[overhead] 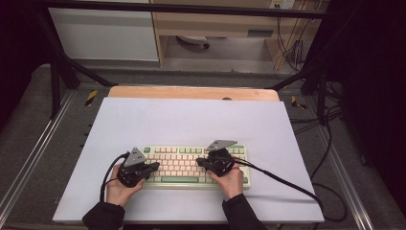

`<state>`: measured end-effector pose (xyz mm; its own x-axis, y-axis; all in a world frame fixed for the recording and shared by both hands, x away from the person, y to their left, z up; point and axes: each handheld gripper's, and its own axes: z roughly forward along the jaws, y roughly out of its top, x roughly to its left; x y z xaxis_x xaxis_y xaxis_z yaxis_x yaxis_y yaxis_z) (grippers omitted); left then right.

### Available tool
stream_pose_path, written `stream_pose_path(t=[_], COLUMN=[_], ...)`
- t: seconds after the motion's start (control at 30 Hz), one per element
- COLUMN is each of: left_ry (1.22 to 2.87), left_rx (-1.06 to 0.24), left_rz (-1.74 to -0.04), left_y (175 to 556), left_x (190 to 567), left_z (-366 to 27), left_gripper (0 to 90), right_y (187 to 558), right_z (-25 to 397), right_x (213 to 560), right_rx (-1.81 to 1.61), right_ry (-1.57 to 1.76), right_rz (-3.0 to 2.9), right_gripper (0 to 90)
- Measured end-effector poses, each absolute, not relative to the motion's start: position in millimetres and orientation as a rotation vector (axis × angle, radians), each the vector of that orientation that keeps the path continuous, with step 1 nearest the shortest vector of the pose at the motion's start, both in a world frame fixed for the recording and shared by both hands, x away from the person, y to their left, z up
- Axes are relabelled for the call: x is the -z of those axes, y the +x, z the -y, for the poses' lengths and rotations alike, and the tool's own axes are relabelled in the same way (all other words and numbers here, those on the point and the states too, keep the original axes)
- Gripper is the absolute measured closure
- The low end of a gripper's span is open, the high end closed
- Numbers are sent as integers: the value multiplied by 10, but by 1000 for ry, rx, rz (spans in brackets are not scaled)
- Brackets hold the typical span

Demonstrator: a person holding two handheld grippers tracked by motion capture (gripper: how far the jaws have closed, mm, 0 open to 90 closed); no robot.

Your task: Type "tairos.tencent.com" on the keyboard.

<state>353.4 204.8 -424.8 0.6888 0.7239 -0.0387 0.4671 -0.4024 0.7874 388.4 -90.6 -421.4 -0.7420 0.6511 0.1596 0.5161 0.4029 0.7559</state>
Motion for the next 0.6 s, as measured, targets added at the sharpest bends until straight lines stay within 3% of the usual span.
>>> stream_pose_path(t=[0.6], left_ry=[2070], left_rx=[-396], left_rz=[-910], left_y=[3534], left_x=[4244], left_z=[-2050], left_gripper=[899], right_y=[3922], right_z=[873], right_x=[4306], right_rx=[-1225], right_ry=[1040], right_rz=[-2493], right_gripper=[900])
